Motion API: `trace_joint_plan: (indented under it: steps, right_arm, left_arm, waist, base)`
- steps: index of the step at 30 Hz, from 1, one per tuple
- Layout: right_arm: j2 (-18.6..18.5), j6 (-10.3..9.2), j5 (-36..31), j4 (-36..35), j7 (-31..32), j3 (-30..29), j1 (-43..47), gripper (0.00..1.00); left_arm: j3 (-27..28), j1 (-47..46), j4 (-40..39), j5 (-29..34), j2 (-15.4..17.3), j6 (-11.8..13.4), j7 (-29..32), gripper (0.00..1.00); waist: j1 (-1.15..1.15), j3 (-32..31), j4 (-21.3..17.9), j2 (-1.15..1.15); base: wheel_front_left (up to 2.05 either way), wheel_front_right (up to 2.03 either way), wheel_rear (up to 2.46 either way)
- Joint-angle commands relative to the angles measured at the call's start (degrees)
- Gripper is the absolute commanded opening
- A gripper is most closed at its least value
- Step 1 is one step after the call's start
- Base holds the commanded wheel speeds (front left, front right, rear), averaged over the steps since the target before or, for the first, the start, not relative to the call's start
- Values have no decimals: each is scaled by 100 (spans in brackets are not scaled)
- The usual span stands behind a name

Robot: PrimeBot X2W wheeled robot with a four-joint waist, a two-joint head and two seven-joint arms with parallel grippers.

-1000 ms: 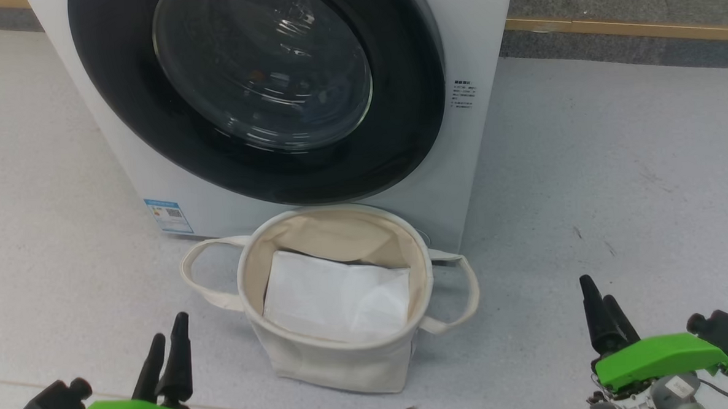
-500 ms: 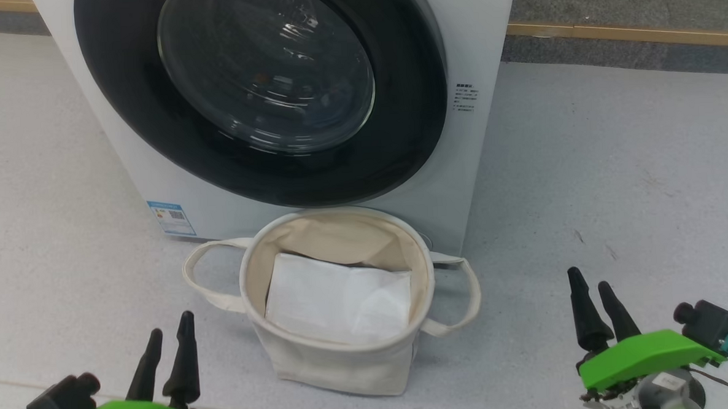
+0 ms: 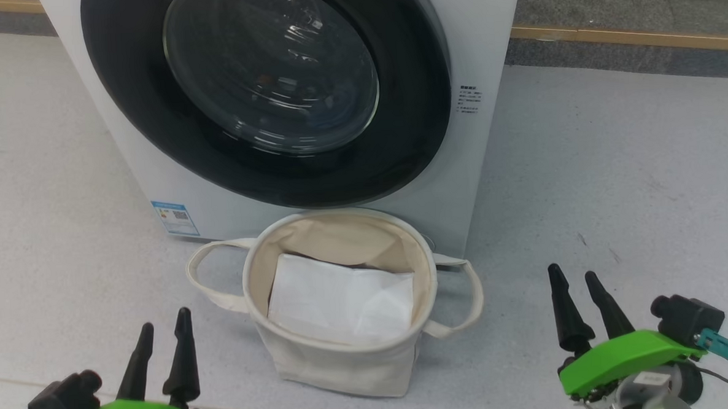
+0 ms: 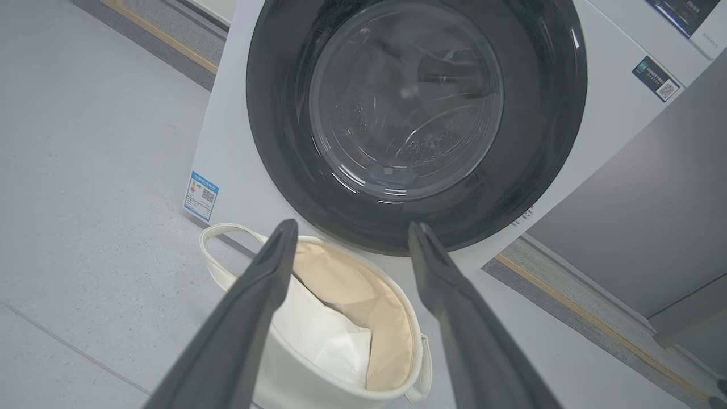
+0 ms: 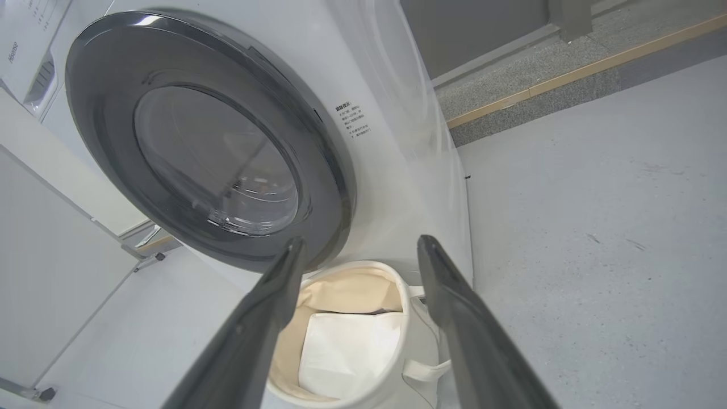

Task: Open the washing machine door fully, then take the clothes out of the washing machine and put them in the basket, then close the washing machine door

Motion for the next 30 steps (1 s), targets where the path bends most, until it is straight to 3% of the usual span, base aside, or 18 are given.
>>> trace_joint_plan:
  steps: [1,30]
  right_arm:
    - [-31,12,-246,-260,-100,79,-358,100]
    - [-32,16,-2209,-381,-275,237,-435,100]
  left_arm:
    - [111,-290,-248,207,145,31,-110,100]
    - [43,-347,-358,1449,402,95,-565,100]
  waist:
    - [0,4,7,0]
    - [0,43,47,0]
  base:
    - [0,0,0]
    - [0,0,0]
